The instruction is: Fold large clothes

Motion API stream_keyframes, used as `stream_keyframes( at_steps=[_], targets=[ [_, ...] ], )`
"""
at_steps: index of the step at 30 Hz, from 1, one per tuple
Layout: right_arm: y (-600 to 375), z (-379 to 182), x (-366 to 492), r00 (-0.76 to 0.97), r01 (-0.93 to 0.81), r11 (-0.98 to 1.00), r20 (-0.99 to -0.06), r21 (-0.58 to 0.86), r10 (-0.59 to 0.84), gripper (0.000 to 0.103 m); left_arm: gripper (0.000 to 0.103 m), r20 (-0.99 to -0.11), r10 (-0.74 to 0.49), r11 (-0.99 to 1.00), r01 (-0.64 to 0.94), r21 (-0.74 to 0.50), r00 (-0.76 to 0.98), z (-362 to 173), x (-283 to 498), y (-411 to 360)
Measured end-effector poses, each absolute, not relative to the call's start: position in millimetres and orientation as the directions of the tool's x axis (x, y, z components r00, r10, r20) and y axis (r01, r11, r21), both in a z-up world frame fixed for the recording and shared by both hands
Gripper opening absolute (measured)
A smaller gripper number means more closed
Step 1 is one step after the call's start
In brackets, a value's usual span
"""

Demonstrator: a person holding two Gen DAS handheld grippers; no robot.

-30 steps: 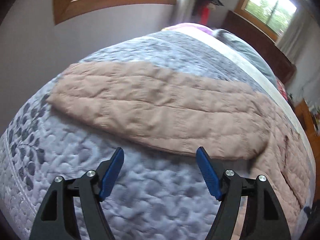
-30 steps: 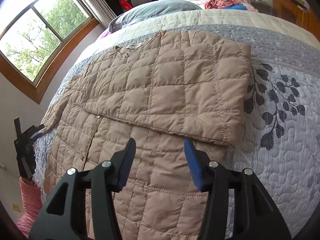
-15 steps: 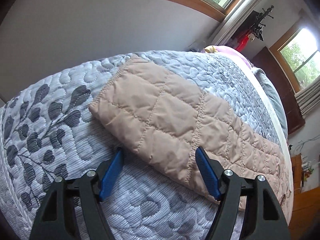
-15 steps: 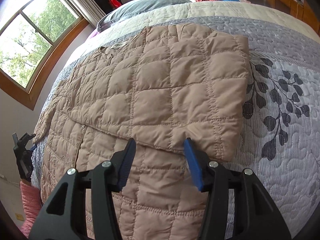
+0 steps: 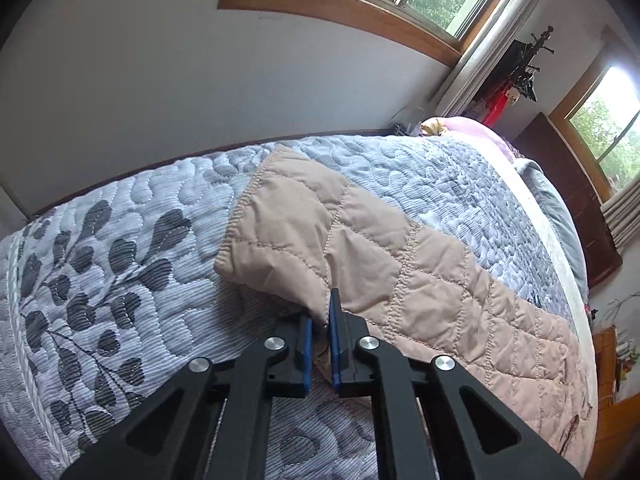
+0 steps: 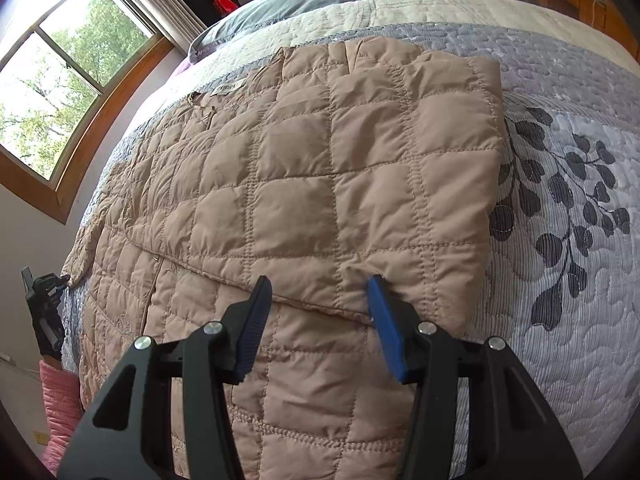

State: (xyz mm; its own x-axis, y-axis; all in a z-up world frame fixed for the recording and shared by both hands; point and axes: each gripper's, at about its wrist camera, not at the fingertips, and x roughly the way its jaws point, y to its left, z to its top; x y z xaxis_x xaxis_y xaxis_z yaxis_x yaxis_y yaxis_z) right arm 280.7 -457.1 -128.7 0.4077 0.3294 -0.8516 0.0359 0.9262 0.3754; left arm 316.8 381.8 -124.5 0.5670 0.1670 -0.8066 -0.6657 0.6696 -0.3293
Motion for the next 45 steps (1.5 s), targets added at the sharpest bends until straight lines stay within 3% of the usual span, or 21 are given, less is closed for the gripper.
stream_keyframes(
  at_steps=[8, 15, 25, 35, 38, 42, 45],
  targets=[
    [-454, -107, 262, 0.445, -0.01, 0.931, -0.832, 0.365, 0.331, 0.051, 0.006, -0.676, 0.218, 0.786, -0.537, -0.306, 0.704, -59, 308, 321],
    [-461, -100, 257, 0.465, -0.002, 0.928, -0.821, 0.372, 0.33, 0.051, 0.006, -0.587, 0.124, 0.927, -0.304, -0.219, 0.8, -8, 324, 207],
    [-461, -98, 254, 0.472, -0.011, 0.925, -0.813, 0.381, 0.34, 0.051, 0.006, -0.602, -0.079, 0.995, 0.026, -0.096, 0.794, -19, 357, 29],
    [-463, -103, 252, 0.467, -0.004, 0.926, -0.818, 0.377, 0.335, 0.051, 0.006, -0.66, -0.188, 0.979, 0.196, -0.063, 0.727, -54, 376, -79],
    [-463, -103, 252, 0.466, -0.002, 0.926, -0.819, 0.377, 0.334, 0.051, 0.012, -0.705, -0.236, 0.964, 0.253, -0.083, 0.668, -69, 382, -97],
    [-460, -101, 254, 0.466, -0.011, 0.924, -0.816, 0.382, 0.343, 0.051, 0.044, -0.724, -0.331, 0.927, 0.353, -0.129, 0.605, -76, 374, -108],
    [-454, -98, 257, 0.463, -0.026, 0.923, -0.813, 0.385, 0.352, 0.051, 0.054, -0.691, -0.412, 0.89, 0.424, -0.166, 0.593, -63, 355, -100]
  ],
)
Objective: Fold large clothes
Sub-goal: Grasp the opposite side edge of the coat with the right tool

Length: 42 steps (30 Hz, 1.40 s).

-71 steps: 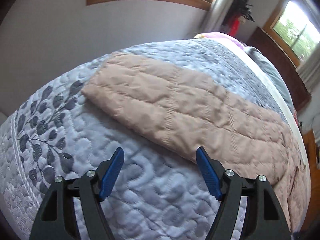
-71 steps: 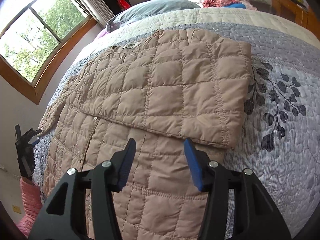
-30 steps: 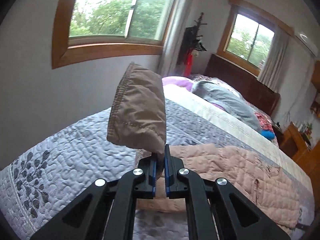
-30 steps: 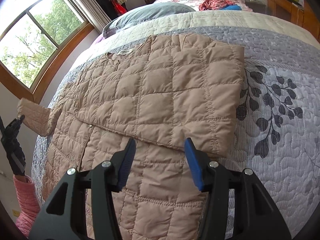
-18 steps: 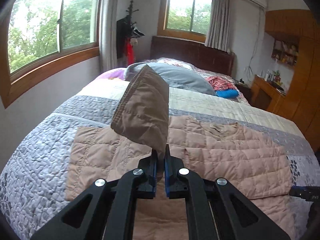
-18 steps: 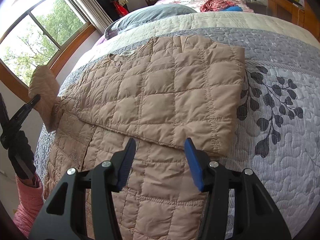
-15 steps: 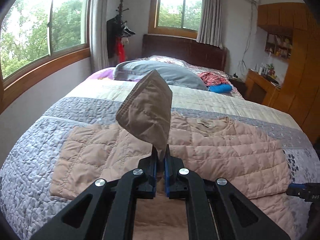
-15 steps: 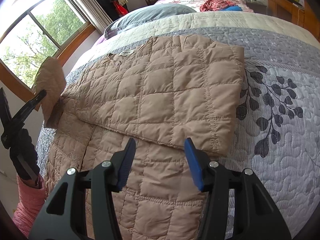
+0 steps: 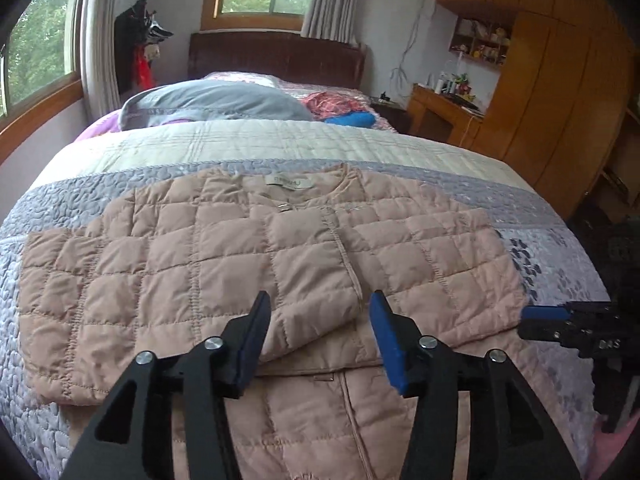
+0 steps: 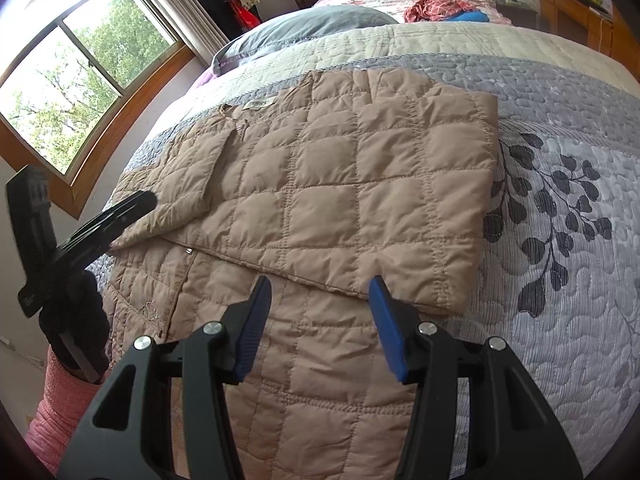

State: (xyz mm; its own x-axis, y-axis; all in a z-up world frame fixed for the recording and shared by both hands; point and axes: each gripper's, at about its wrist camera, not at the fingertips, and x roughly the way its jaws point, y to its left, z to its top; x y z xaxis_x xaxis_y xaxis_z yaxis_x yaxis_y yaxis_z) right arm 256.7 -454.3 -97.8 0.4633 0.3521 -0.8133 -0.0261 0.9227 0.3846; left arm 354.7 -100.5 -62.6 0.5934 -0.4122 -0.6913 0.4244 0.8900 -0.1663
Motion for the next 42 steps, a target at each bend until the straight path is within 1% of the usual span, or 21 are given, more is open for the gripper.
stream_keyframes(
  at_steps=[2, 3, 4, 7, 9, 11, 14, 16, 19, 23, 24, 26, 27, 28, 31, 36, 39, 42],
  targets=[
    [-448, -94, 261, 0.459, -0.041, 0.918, -0.809, 0.395, 0.368, 0.051, 0.055, -0.681, -0.41, 0.893, 0.419, -0.165, 0.607, -54, 348, -89],
    [-444, -91, 264, 0.455, -0.051, 0.915, -0.806, 0.4, 0.378, 0.051, 0.055, -0.685, -0.385, 0.906, 0.395, -0.153, 0.618, -50, 347, -78],
    [-439, -89, 268, 0.45, -0.06, 0.913, -0.805, 0.404, 0.386, 0.051, 0.055, -0.695, -0.349, 0.922, 0.362, -0.136, 0.628, -47, 350, -69],
    [-419, -83, 285, 0.422, -0.096, 0.897, -0.799, 0.431, 0.429, 0.051, 0.055, -0.746, -0.174, 0.977, 0.206, -0.051, 0.643, -53, 368, -32],
    [-404, -83, 302, 0.386, -0.116, 0.882, -0.797, 0.457, 0.464, 0.051, 0.054, -0.797, -0.098, 0.991, 0.134, -0.021, 0.596, -67, 383, -12],
    [-392, -86, 315, 0.355, -0.123, 0.87, -0.797, 0.477, 0.488, 0.051, 0.054, -0.84, -0.091, 0.994, 0.102, -0.043, 0.535, -87, 396, 5],
    [-371, -90, 336, 0.321, -0.131, 0.873, -0.813, 0.469, 0.485, 0.051, 0.054, -0.879, -0.109, 0.991, 0.116, -0.062, 0.464, -117, 404, 12],
    [-360, -94, 347, 0.304, -0.13, 0.876, -0.822, 0.465, 0.481, 0.051, 0.054, -0.878, -0.111, 0.991, 0.121, -0.061, 0.465, -127, 404, 11],
    [-347, -97, 359, 0.277, -0.134, 0.871, -0.826, 0.473, 0.491, 0.051, 0.054, -0.872, -0.103, 0.991, 0.12, -0.052, 0.479, -128, 400, 8],
    [-331, -106, 375, 0.238, -0.137, 0.855, -0.822, 0.5, 0.518, 0.051, 0.054, -0.869, -0.117, 0.991, 0.115, -0.069, 0.482, -129, 397, 11],
    [-325, -109, 381, 0.225, -0.14, 0.85, -0.82, 0.508, 0.527, 0.05, 0.054, -0.868, -0.119, 0.991, 0.113, -0.074, 0.482, -126, 399, 13],
    [-315, -118, 390, 0.196, -0.138, 0.843, -0.82, 0.52, 0.538, 0.042, 0.054, -0.865, -0.123, 0.991, 0.106, -0.082, 0.486, -122, 399, 12],
    [-311, -121, 393, 0.194, -0.136, 0.847, -0.825, 0.514, 0.531, 0.031, 0.054, -0.864, -0.131, 0.99, 0.104, -0.091, 0.487, -119, 396, 13],
    [-310, -122, 394, 0.199, -0.136, 0.852, -0.829, 0.505, 0.523, 0.014, 0.054, -0.861, -0.142, 0.989, 0.103, -0.105, 0.488, -115, 394, 14],
    [-313, -110, 388, 0.23, -0.159, 0.839, -0.807, 0.52, 0.544, 0.009, 0.054, -0.835, -0.178, 0.984, 0.107, -0.143, 0.521, -96, 386, 19],
    [-346, -60, 359, 0.359, -0.211, 0.851, -0.771, 0.481, 0.526, 0.008, 0.054, -0.772, -0.14, 0.99, 0.114, -0.089, 0.62, -62, 376, 17],
    [-374, -37, 340, 0.433, -0.183, 0.883, -0.771, 0.431, 0.467, 0.008, 0.054, -0.772, -0.142, 0.988, 0.134, -0.074, 0.62, -58, 379, 7],
    [-406, -28, 325, 0.473, -0.132, 0.903, -0.775, 0.408, 0.419, 0.008, 0.054, -0.787, -0.135, 0.987, 0.152, -0.053, 0.602, -65, 387, -8]
  ],
)
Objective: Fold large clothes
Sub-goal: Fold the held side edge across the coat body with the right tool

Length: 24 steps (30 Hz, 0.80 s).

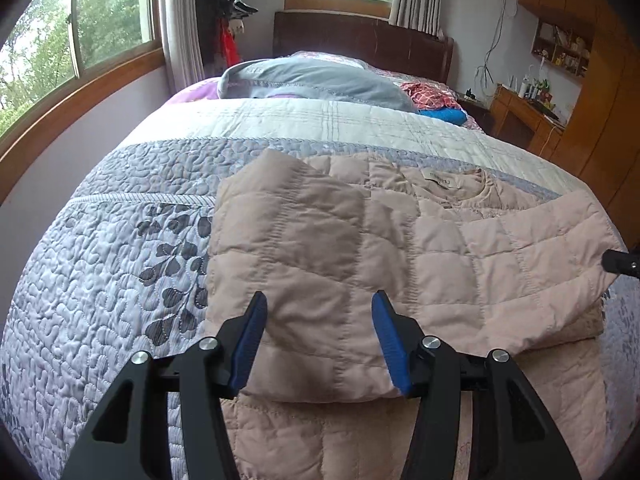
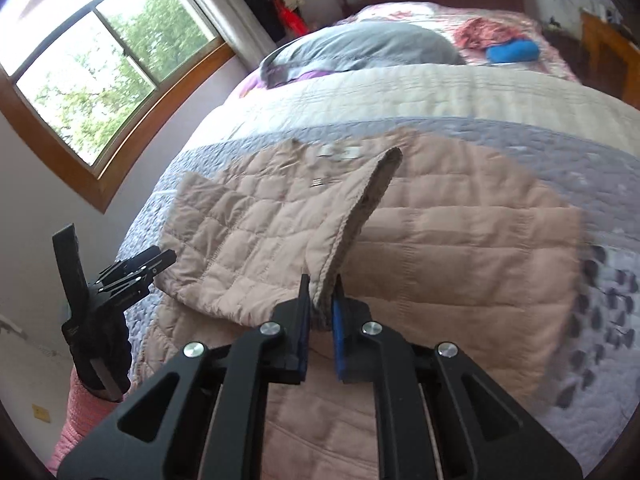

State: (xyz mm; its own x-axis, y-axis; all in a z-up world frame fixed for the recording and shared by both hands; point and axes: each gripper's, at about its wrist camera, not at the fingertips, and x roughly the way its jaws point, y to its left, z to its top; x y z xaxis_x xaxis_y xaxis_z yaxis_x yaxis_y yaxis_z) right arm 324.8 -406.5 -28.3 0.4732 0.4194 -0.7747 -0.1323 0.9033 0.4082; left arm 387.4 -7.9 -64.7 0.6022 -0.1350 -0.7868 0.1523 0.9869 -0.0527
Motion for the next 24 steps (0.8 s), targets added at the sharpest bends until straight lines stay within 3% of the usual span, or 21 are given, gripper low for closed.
stream_keyframes(
  at_steps=[6, 16, 21, 24],
  targets=[
    [-457, -45, 314, 0.496, -0.025, 0.907, -0.782, 0.421, 0.377, 0.008, 0.054, -0.827, -0.102, 0.986, 0.164, -0.012, 0.552, -94, 401, -32],
    [-464, -134, 331, 0.405, 0.086, 0.895, -0.836, 0.438, 0.37, 0.009, 0.057, -0.847, -0.064, 0.983, 0.179, 0.037, 0.528, -125, 404, -43],
    [-464, -117, 319, 0.433, 0.098, 0.907, -0.838, 0.409, 0.331, 0.018, 0.056, -0.852, -0.066, 0.987, 0.16, 0.022, 0.519, -117, 405, -37],
    [-460, -80, 298, 0.538, 0.097, 0.934, -0.808, 0.343, 0.241, 0.019, 0.055, -0.822, -0.072, 0.99, 0.14, 0.01, 0.565, -96, 392, -34]
  ],
)
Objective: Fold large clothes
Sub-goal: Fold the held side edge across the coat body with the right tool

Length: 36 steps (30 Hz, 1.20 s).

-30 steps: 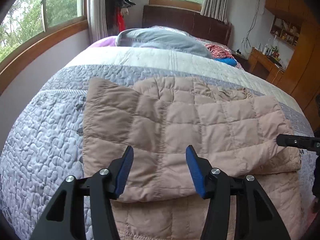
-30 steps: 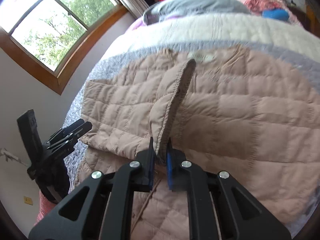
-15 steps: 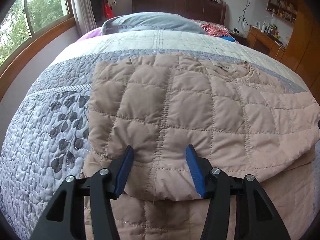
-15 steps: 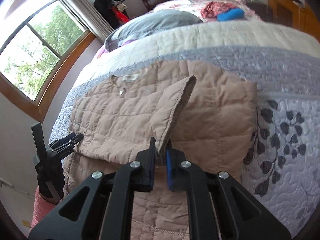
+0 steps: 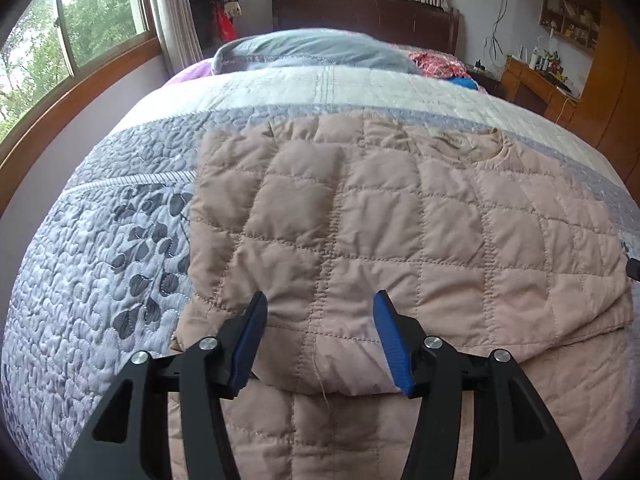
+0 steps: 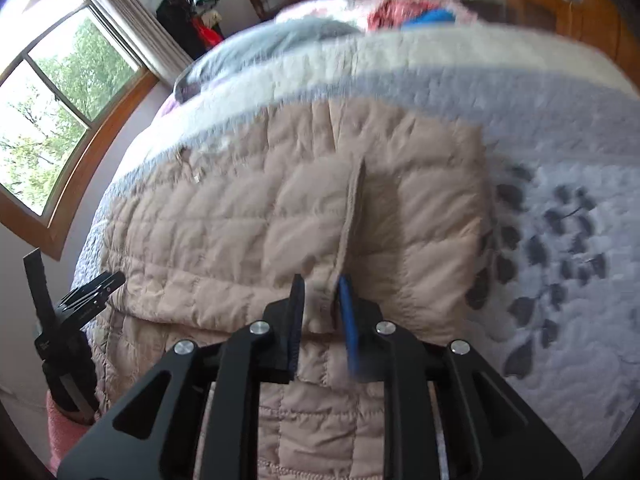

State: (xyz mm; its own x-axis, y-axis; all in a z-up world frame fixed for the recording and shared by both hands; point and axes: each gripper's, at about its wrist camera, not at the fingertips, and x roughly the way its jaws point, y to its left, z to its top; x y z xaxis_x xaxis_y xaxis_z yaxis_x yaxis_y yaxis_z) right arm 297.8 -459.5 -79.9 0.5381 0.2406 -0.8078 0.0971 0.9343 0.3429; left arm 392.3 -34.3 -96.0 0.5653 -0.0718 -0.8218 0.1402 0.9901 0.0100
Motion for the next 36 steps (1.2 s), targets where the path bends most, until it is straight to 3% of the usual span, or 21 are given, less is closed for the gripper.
stream_keyframes(
  at_steps=[4, 9, 17, 23, 31, 36],
  targets=[
    [-425, -51, 289, 0.569, -0.013, 0.939, -0.77, 0.343, 0.289, 0.019, 0.055, -0.782, -0.075, 0.985, 0.169, 0.039, 0.619, -72, 371, -58],
    [-369, -73, 308, 0.468, -0.106, 0.939, -0.816, 0.328, 0.338, 0.019, 0.055, -0.799, -0.08, 0.974, 0.217, 0.064, 0.596, -82, 367, -90],
    [-360, -135, 331, 0.364, -0.069, 0.928, -0.857, 0.365, 0.364, 0.016, 0.056, -0.842, -0.09, 0.967, 0.248, 0.054, 0.533, -130, 376, -96],
    [-361, -126, 329, 0.343, -0.078, 0.93, -0.866, 0.359, 0.363, 0.018, 0.056, -0.857, -0.093, 0.97, 0.24, 0.036, 0.506, -123, 379, -94],
    [-401, -78, 353, 0.462, -0.046, 0.917, -0.806, 0.395, 0.37, 0.019, 0.056, -0.829, -0.165, 0.97, 0.238, -0.039, 0.535, -79, 412, -93],
    [-426, -80, 390, 0.486, 0.019, 0.944, -0.828, 0.329, 0.279, 0.019, 0.056, -0.828, -0.081, 0.983, 0.183, 0.026, 0.555, -85, 457, -97]
  ],
)
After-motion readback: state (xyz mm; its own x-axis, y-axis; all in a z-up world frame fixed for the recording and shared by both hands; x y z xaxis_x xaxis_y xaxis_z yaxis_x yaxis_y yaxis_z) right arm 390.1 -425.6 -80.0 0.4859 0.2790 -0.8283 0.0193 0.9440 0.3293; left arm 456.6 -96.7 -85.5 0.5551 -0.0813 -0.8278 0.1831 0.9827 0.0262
